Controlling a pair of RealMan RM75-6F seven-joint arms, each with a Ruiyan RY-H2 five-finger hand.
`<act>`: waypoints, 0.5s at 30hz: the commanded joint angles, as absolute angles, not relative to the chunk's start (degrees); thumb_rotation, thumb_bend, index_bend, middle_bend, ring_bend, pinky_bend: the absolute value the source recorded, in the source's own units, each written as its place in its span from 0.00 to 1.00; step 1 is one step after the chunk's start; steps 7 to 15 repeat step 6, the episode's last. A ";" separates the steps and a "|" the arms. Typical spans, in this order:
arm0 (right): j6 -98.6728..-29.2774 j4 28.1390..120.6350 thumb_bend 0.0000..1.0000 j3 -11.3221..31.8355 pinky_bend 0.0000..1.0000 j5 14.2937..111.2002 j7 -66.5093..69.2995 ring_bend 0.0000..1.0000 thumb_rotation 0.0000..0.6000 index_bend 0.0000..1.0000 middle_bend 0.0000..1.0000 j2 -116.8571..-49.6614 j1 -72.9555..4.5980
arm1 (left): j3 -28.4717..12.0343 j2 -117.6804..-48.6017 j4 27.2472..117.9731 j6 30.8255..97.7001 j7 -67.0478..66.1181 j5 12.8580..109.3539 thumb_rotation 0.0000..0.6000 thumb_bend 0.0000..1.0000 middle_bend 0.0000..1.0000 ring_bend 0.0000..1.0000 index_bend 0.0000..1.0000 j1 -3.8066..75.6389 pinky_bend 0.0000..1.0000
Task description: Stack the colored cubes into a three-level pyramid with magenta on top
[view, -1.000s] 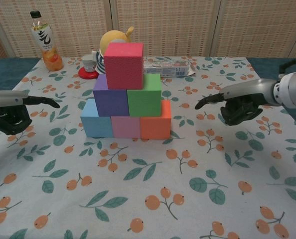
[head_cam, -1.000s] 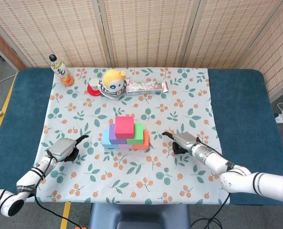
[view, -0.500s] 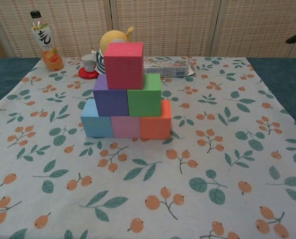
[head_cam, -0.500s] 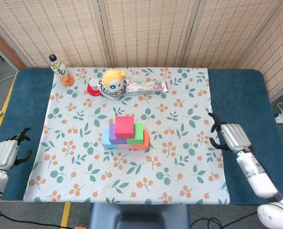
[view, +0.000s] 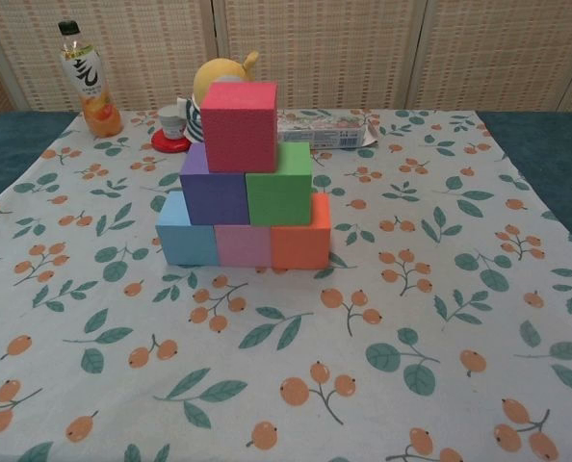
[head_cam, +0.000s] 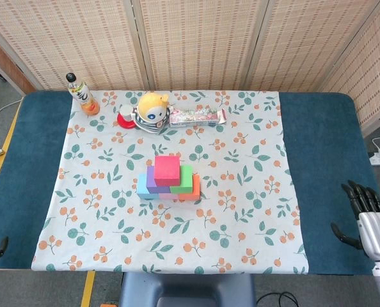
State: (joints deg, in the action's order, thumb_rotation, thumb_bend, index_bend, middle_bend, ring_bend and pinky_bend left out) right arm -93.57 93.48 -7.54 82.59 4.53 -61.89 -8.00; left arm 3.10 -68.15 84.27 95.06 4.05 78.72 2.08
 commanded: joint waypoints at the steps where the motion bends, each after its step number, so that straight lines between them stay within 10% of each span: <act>1: -95.66 92.73 0.20 -8.42 0.00 85.26 4.56 0.00 0.91 0.00 0.00 -62.83 -5.40 | 4.49 -68.72 85.88 95.42 2.35 80.70 1.00 0.37 0.08 0.04 0.06 0.80 0.05; 15: -96.68 92.39 0.20 -8.42 0.00 88.00 3.98 0.00 0.91 0.00 0.00 -63.71 -3.73 | 4.71 -69.03 87.04 94.28 0.96 82.07 1.00 0.37 0.08 0.04 0.06 0.49 0.04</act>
